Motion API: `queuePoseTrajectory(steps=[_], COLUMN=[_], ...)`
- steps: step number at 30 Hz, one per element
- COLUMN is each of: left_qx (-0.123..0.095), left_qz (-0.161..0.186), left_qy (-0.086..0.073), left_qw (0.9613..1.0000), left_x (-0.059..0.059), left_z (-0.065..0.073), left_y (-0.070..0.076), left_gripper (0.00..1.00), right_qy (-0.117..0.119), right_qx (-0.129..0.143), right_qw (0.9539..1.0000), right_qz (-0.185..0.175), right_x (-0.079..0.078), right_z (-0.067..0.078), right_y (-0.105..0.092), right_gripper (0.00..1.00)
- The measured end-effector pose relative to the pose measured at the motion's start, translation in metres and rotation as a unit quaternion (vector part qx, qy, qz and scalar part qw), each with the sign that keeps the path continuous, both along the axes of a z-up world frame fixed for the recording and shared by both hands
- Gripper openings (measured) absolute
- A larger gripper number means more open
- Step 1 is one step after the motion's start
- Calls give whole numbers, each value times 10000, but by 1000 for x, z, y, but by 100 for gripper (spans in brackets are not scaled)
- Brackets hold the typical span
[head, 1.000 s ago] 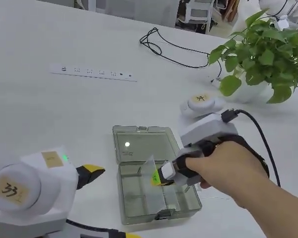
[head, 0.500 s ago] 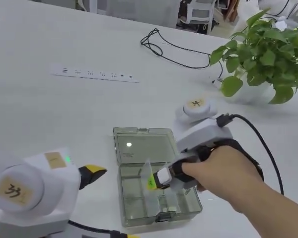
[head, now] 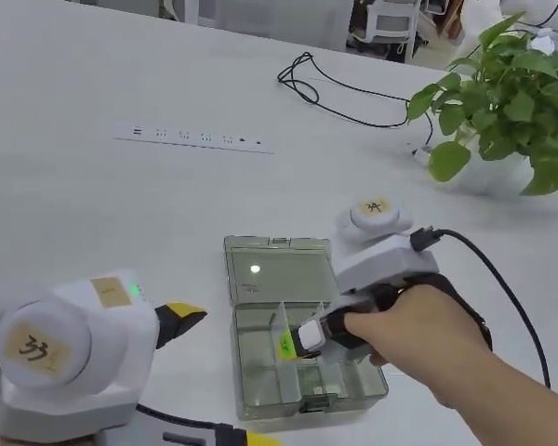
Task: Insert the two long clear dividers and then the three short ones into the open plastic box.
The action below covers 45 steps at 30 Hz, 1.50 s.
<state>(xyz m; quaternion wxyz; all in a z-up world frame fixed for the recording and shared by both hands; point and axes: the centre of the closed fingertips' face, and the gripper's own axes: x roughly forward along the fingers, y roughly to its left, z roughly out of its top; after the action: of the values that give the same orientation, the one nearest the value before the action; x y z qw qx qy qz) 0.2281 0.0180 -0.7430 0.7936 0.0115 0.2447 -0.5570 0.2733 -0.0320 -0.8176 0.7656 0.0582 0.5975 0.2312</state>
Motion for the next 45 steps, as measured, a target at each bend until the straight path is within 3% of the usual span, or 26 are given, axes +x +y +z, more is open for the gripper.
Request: queuePoseTrajectory(steps=[10,19,24,26,30,39,45], left_qx=[27,78,100,96,80,86,95], left_qz=[238,506,623,671,773,872,951], left_qy=[-20,-32,-55,-70,-75,-34,-74], left_qw=[9997,9987,9980,9977,9969,9962,9954], left_x=[-2,-4,-4,-3,-2,-2,3], left_z=[10,19,26,29,34,39,45], left_y=[1,-3,-7,-9,-11,-12,-11], left_gripper=[99,99,99,99,100,100,100], right_qy=[-81,-169,-285,-357,-494,-767,-893], right_qx=[146,446,830,1138,1493,1918,2041], right_qw=[9998,9987,9961,9929,9876,9782,9743], right_qz=[47,152,109,-30,-2,196,318], right_x=[0,-1,1,4,6,7,5], right_z=[-3,0,18,31,54,93,107], right_y=[1,2,0,3,1,-8,-17], right_gripper=[10,11,13,14,15,22,26])
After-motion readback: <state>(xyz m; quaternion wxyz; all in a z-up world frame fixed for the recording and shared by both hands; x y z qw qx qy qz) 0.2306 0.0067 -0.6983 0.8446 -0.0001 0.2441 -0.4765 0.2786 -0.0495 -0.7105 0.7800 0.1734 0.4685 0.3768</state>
